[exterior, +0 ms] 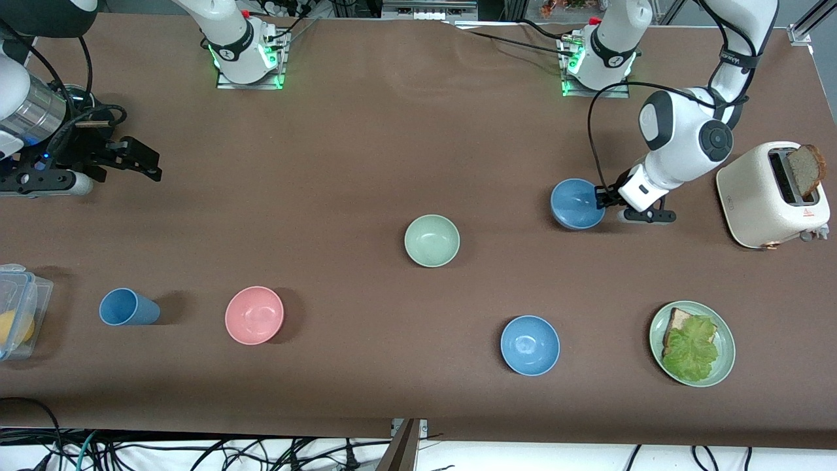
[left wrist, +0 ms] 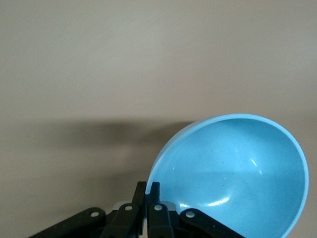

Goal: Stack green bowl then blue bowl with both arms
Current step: 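Carry the blue bowl over the green bowl with the left gripper, then lower the blue bowl into the green bowl and open the left gripper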

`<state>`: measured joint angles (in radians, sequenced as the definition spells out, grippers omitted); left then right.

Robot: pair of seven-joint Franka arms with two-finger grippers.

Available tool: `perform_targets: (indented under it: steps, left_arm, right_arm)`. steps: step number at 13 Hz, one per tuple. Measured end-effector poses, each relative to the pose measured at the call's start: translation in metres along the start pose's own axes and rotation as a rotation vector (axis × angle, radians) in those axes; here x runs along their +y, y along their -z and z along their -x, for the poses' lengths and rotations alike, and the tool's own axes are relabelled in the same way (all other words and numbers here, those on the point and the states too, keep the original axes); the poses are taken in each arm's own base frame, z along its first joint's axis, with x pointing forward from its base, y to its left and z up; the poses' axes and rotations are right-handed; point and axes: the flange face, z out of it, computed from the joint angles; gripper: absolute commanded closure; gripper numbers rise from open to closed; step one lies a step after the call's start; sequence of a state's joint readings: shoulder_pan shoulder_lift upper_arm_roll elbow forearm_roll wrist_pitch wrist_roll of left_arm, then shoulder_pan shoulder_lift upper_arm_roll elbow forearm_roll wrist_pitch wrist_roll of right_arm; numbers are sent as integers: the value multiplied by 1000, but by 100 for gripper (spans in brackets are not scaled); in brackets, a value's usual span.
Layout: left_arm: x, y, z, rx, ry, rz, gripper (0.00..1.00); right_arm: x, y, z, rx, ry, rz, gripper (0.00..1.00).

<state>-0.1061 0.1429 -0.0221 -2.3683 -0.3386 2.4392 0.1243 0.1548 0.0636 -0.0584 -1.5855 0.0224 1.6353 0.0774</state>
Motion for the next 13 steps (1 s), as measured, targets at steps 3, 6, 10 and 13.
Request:
perform_targets:
  steps: [3,6,10,13]
  left_arm:
    - [97,46,-40,22,30,49,100]
    - [203,30,-51,15,88,70,100]
    - [279,-14,-66,2,161,54,100]
    - [307,-37,-71,11,195,20,100]
  right_arm:
    - [1,0,0,-3,-1,0,0]
    - [2,-1,0,-7,-3,1,0]
    - [8,-2,1,-17,-4,2,0]
    - [10,-2,1,-18,-7,3,0]
